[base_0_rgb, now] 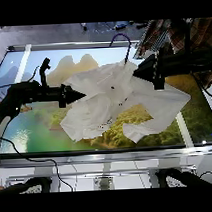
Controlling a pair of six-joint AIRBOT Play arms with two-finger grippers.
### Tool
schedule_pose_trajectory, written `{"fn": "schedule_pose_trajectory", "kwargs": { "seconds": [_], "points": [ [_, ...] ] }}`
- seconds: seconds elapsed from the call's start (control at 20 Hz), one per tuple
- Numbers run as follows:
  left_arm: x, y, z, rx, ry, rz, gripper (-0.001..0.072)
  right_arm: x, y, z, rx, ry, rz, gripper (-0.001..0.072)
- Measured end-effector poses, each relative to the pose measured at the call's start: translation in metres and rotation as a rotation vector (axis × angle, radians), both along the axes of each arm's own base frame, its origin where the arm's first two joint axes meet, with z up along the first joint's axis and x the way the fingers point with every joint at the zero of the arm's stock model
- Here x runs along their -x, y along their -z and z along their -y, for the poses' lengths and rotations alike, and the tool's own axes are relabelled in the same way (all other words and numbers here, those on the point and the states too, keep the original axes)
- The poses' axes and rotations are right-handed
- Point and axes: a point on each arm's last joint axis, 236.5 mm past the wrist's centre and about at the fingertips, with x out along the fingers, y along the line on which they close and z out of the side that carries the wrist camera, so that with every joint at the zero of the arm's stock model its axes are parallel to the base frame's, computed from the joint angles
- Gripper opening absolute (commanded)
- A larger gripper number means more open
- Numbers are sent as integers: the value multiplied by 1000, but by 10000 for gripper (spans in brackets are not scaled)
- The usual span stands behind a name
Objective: Fold the clothes and pants, and hang the long-sleeved shirts on hangers.
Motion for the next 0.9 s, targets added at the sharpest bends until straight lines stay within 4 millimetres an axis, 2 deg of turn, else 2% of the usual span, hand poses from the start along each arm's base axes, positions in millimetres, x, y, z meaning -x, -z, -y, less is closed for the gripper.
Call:
{"fn": "schedule_pose_trajectory", "kwargs": {
  "seconds": [0.1, 0.2, 0.35, 0.45, 0.6, 0.9],
  "points": [
    [-4, -30, -6, 2, -53, 89, 35, -1, 6, 4, 33, 7, -4, 20],
    [-18, -71, -20, 6, -178, 212, 32, 0, 14, 9, 67, 9, -14, 20],
    [-41, -136, -57, 17, -448, 392, 32, 2, 19, 13, 95, 7, -24, 20],
    [-50, -161, -84, -2, -585, 473, 32, 3, 21, 13, 102, 5, -27, 20],
    [-63, -164, -118, -69, -723, 491, 33, 4, 19, 11, 92, -3, -26, 20],
    [-85, -125, -160, -257, -832, 431, 33, 2, 21, 13, 103, 5, -27, 20]
  ]
}}
